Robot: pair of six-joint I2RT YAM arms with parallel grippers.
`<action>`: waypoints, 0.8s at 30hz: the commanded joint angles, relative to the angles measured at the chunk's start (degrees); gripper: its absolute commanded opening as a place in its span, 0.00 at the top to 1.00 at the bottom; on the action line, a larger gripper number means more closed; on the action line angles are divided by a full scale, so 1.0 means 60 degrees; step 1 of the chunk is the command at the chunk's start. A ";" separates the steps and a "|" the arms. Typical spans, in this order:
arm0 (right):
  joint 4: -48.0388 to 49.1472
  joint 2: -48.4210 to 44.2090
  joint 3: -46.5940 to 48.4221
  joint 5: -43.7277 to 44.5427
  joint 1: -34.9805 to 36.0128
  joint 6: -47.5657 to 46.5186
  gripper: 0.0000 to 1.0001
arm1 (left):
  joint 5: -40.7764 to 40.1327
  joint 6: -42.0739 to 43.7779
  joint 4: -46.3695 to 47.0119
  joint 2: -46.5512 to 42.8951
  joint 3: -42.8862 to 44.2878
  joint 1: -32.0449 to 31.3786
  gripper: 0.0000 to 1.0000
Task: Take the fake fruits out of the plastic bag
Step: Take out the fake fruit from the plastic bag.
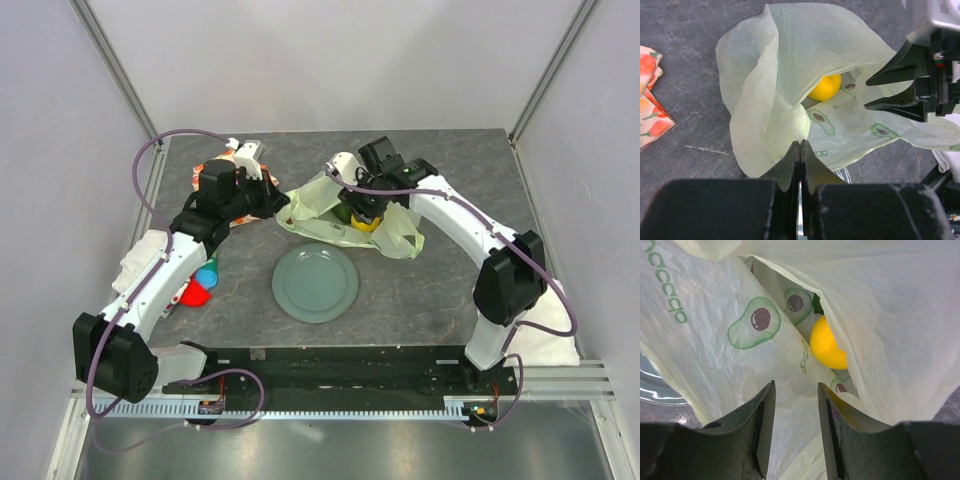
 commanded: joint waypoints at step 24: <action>-0.0214 0.3673 0.2134 0.2096 -0.0373 0.0857 0.26 | 0.0407 -0.0013 0.0599 0.0183 0.0092 -0.0005 0.98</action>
